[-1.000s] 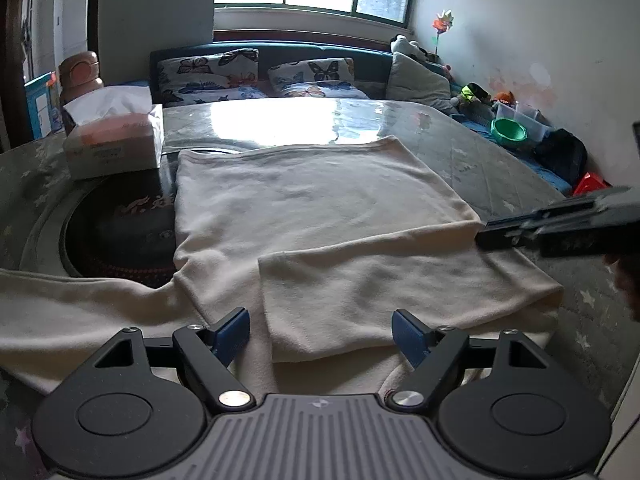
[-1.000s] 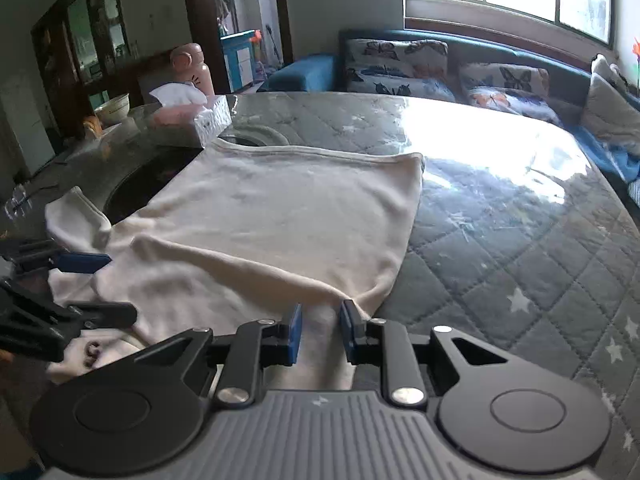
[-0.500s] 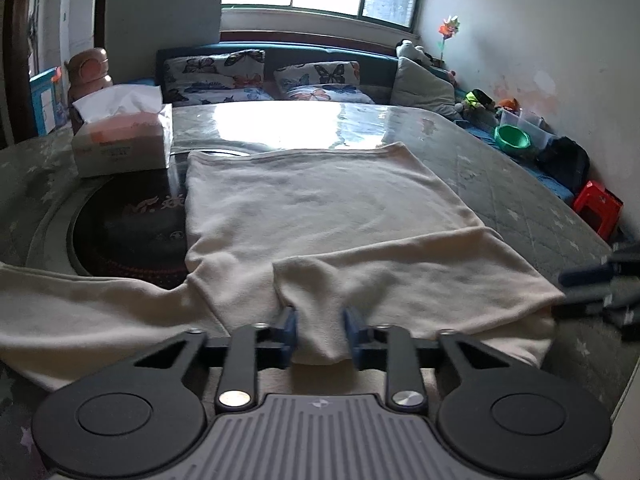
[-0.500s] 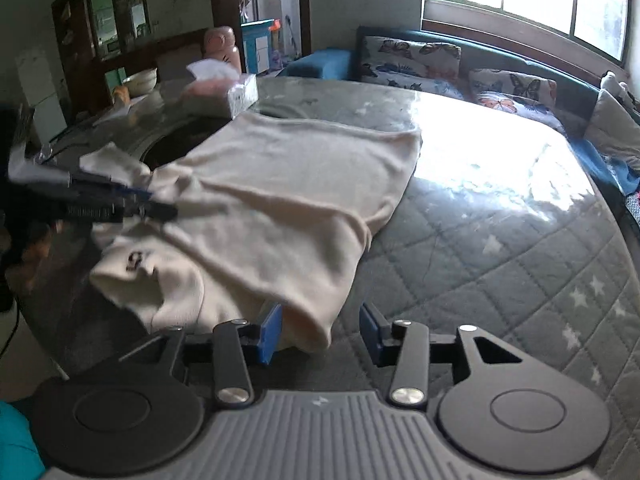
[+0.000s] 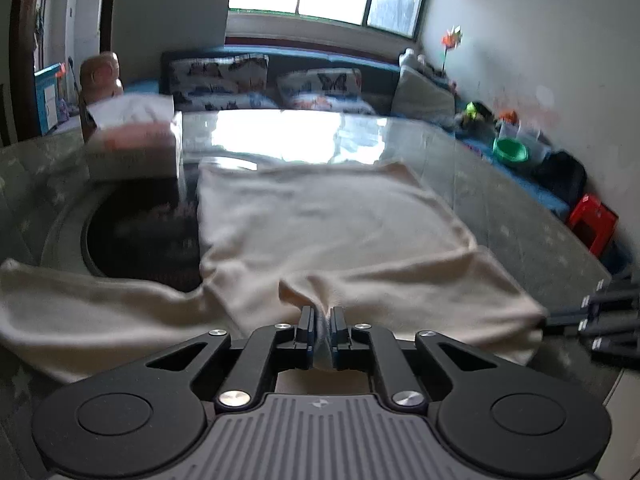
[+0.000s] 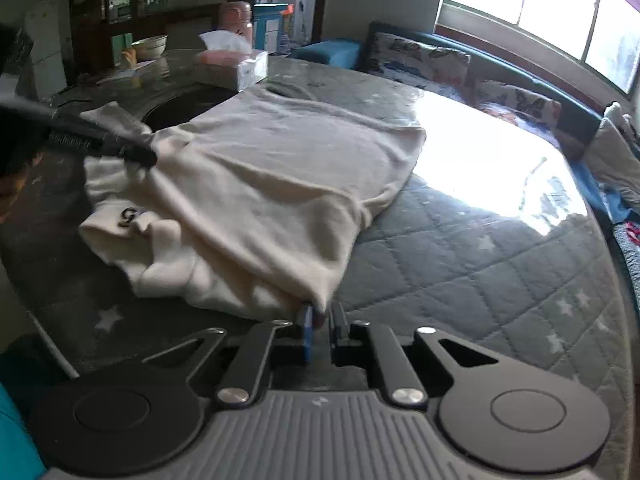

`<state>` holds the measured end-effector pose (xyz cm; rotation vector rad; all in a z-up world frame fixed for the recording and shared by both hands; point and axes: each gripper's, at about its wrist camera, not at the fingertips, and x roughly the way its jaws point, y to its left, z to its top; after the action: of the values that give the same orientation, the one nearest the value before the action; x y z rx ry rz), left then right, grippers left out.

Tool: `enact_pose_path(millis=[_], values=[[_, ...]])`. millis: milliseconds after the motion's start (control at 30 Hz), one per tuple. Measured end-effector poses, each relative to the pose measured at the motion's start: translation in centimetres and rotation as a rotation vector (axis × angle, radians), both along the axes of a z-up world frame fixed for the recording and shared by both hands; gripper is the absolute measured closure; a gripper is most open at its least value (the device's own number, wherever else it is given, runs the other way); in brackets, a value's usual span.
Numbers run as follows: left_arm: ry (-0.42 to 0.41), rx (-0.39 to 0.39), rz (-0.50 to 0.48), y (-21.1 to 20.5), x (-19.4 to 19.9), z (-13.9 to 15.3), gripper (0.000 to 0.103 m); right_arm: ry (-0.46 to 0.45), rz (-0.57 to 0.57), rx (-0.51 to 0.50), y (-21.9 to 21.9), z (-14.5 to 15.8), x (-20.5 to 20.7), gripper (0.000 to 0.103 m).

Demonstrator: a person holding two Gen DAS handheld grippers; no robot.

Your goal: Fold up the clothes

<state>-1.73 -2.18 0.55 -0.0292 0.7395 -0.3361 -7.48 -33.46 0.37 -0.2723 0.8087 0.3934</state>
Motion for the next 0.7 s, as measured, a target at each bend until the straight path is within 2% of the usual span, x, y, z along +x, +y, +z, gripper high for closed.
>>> enact_pose_path(millis=[200,233,367,433,500,600,700], values=[[0.003,0.012,0.041,0.9,-0.4,-0.3,0.071,-0.057,0.012,0.074,-0.4,2.9,1.0,0.088],[0.004,0.012,0.05,1.1,-0.4,-0.4,0.067,-0.068,0.018,0.075,0.0,2.9,1.7,0.088],[0.008,0.014,0.086,1.9,-0.6,-0.6,0.062,-0.072,0.026,0.105,1.3,1.9,5.0,0.083],[-0.001,0.018,0.135,3.4,-0.9,-0.4,0.055,-0.046,0.023,0.094,1.8,0.7,6.3,0.081],[-0.009,0.025,0.195,5.0,-0.9,-0.1,0.053,-0.015,0.02,0.073,2.3,-0.4,7.1,0.08],[-0.024,0.046,0.315,7.8,-0.4,0.1,0.046,-0.035,0.028,0.078,2.7,-0.2,6.5,0.067],[-0.023,0.072,0.435,10.5,0.4,0.0,0.042,-0.053,0.051,0.082,3.3,0.3,5.7,0.065]])
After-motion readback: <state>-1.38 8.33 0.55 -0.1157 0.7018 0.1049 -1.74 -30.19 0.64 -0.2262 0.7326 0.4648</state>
